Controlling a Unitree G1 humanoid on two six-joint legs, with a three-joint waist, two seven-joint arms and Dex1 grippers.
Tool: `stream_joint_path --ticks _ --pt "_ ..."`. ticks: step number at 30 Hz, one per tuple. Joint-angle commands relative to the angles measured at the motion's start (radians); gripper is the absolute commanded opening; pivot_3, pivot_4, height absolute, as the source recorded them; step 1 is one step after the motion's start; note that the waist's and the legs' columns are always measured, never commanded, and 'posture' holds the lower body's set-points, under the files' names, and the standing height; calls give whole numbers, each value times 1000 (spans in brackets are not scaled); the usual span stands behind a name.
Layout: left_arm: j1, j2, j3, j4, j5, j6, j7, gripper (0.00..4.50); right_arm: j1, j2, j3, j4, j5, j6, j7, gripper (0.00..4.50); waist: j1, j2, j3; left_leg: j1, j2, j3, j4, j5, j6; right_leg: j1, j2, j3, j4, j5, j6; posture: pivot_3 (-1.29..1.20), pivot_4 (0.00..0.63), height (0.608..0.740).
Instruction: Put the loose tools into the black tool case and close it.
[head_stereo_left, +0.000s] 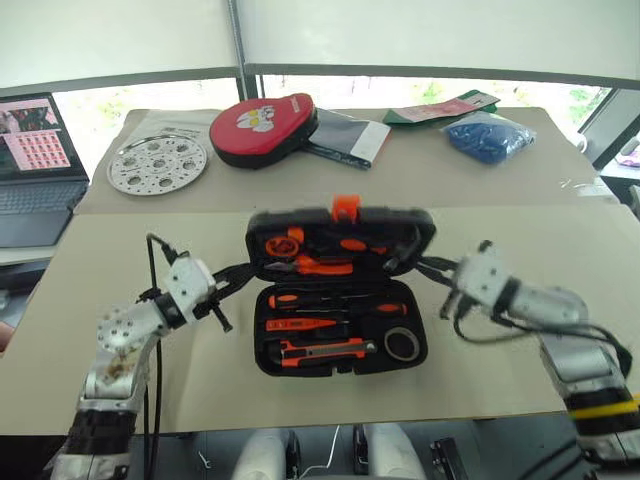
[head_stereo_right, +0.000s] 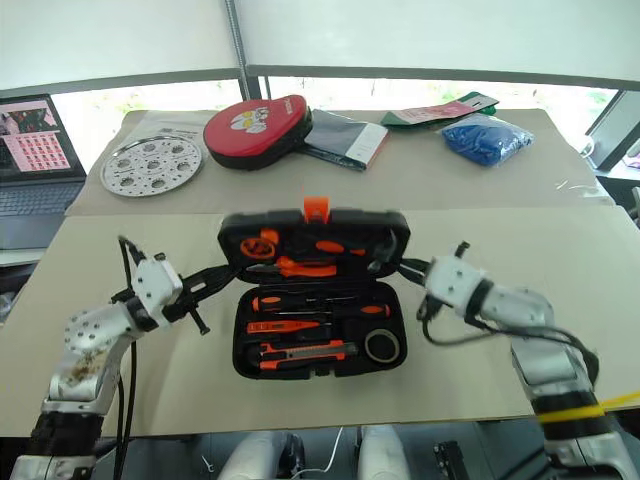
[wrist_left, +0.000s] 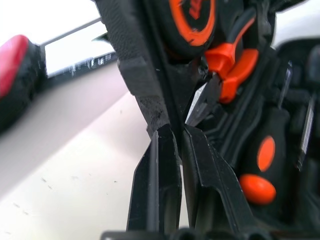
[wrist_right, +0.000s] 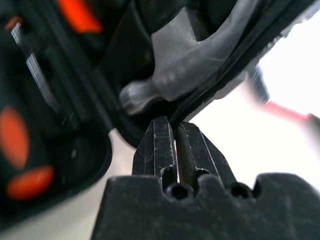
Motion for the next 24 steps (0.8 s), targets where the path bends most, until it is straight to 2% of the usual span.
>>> stream_joint_path --ticks 1,3,5,7,8,12,14,17,21,23,24 --pt "54 40 12 40 42 -178 -15 376 79 -53 -26 105 -152 -217 -80 0 0 0 0 1 0 0 0 0 0 0 0 1 1 0 0 0 150 740" --pt "82 64 -3 64 52 -217 -33 1049 112 -64 -14 141 -114 -252 -51 0 0 0 0 6 1 -3 0 0 0 4 0 3 2 0 0 0 150 740" --pt "104 78 15 98 49 -219 -14 1792 140 -80 -17 162 -88 -261 -36 765 5 0 0 15 1 -4 -2 -1 2 13 -1 4 1 -2 0 0 150 740" --pt "120 102 31 115 16 -189 -26 2704 155 -100 -35 164 -85 -280 -45 1434 17 -1 0 15 1 -5 -2 -4 6 13 -3 3 1 -3 0 0 150 740" --pt "124 122 40 120 -11 -151 -41 3015 167 -113 -54 158 -61 -283 -38 1731 19 -1 1 14 1 -5 -2 -4 7 12 -4 3 1 -3 0 0 150 740" --pt "99 156 50 129 -86 -33 -72 3031 224 -154 -108 95 58 -242 13 3057 16 -1 1 14 1 -4 -1 -4 7 11 -5 4 2 -2 0 0 150 740" --pt "66 158 38 122 -108 34 -79 3031 275 -173 -136 35 149 -163 56 2900 20 -1 1 14 1 -4 -1 -4 7 11 -5 4 2 -2 0 0 150 740" --pt "-7 137 16 95 -155 170 -68 2286 424 -222 -188 -121 334 11 160 2109 30 -1 1 13 2 -6 -1 -4 7 12 -5 3 2 -2 0 0 150 740" --pt "-96 114 -33 69 -167 302 -71 685 613 -269 -232 -315 428 189 234 687 33 -1 1 12 2 -8 -1 -5 8 13 -5 2 1 -2 0 0 150 740" --pt "-136 101 -59 69 -156 343 -68 63 677 -270 -233 -382 420 226 252 123 32 -2 1 13 2 -8 0 -5 8 13 -5 2 1 -1 0 0 150 740" --pt "-155 94 -72 72 -156 364 -71 0 695 -266 -226 -411 411 255 247 21 29 -2 1 13 2 -8 -1 -5 9 13 -5 2 1 -2 0 0 150 740"
